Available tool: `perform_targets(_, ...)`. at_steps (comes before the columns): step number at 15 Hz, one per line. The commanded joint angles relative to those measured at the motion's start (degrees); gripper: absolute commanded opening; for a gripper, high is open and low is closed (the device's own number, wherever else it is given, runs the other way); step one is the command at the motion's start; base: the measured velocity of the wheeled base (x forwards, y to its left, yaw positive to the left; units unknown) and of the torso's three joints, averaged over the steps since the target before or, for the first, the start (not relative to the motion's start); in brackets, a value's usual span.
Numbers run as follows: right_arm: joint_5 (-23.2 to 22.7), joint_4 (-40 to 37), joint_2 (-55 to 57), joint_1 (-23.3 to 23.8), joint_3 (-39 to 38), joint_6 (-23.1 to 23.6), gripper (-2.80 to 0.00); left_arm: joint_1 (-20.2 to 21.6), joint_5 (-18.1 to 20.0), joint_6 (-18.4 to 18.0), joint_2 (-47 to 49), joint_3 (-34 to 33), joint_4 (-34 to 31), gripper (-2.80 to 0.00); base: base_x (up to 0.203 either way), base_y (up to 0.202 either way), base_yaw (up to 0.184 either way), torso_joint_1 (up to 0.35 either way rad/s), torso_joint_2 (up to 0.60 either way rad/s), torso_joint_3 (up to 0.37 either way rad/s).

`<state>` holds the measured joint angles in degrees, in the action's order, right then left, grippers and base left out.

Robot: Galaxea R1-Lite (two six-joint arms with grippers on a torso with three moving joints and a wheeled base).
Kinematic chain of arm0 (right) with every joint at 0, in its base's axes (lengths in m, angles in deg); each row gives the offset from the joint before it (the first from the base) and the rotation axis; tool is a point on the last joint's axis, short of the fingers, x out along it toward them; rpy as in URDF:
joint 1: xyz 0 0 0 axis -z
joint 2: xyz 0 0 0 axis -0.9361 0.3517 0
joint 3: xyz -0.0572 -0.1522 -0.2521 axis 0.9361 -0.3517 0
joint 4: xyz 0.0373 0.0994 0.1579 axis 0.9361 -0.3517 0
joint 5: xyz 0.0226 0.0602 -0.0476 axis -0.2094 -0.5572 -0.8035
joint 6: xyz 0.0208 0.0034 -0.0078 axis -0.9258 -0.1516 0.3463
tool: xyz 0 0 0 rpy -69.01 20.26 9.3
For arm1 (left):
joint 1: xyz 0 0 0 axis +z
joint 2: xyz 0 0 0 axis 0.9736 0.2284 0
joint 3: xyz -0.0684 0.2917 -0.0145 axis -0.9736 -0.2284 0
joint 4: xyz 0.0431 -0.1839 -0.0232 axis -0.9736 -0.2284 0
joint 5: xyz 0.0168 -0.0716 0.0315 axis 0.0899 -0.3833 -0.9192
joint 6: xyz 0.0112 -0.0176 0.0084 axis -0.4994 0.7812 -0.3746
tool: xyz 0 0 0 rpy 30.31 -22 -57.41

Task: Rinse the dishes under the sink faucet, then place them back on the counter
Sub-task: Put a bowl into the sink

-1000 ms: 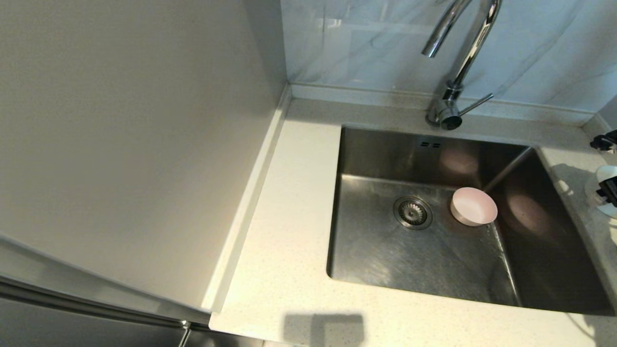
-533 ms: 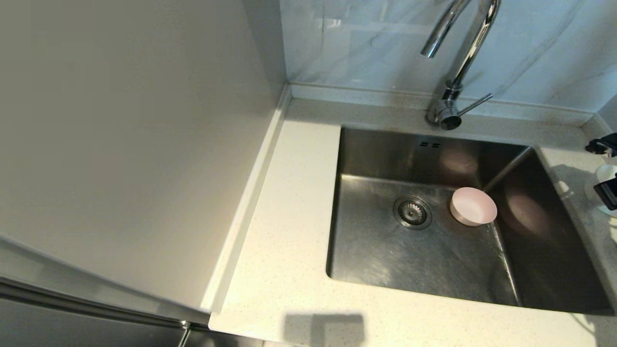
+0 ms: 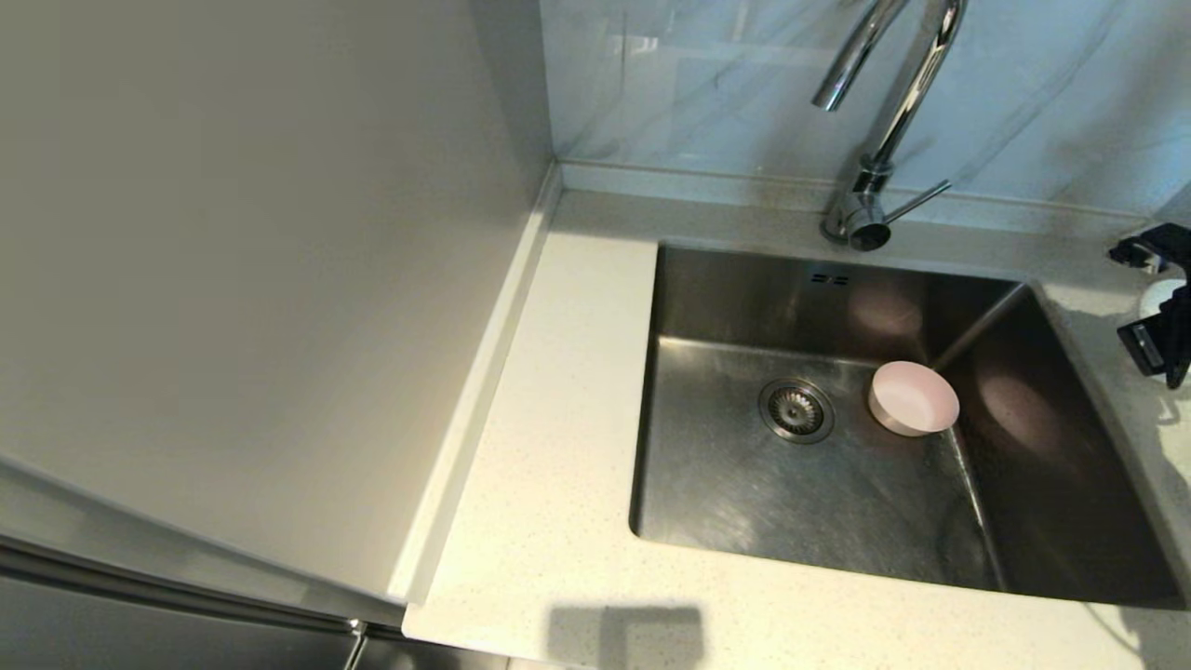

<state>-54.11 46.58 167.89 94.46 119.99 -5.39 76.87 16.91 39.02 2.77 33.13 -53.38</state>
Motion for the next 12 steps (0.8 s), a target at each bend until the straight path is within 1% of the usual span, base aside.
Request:
perform_targets(1,-1.16,0.56,-3.89,-3.70,-2.44,0.12,-2.80,0.01,0.04,0.03,-0.18,0.00,0.02,-2.80,0.000,0.000,0.000,0.000,0.00,0.000)
perform_targets(4,-2.10,4.58,-9.14,-11.46,-12.00,-1.74,-2.80,0.01,-0.04,0.03,-0.18,0.00,0.02,-2.80,0.000,0.000,0.000,0.000,0.00,0.000)
perform_targets(6,-2.09,9.00,-11.92,-16.46,-20.01,-2.31,-2.80,0.01,-0.04,0.03,-0.18,0.00,0.02,-2.80,0.000,0.000,0.000,0.000,0.00,0.000)
perform_targets(7,-2.03,11.85,-12.96,-18.53,-24.37,-2.41,-2.80,0.01,-0.04,0.03,-0.18,0.00,0.02,-2.80,0.000,0.000,0.000,0.000,0.00,0.000)
perform_targets(10,-1.70,23.76,-14.13,-24.44,-37.59,-2.49,-2.80,0.01,-0.04,-0.02,-0.18,0.00,0.02,-2.80,0.000,0.000,0.000,0.000,0.00,0.000)
perform_targets(12,-1.29,29.60,-12.15,-26.33,-44.20,-2.47,-2.80,0.01,-0.04,0.03,-0.18,0.00,0.02,-2.80,0.000,0.000,0.000,0.000,0.00,0.000)
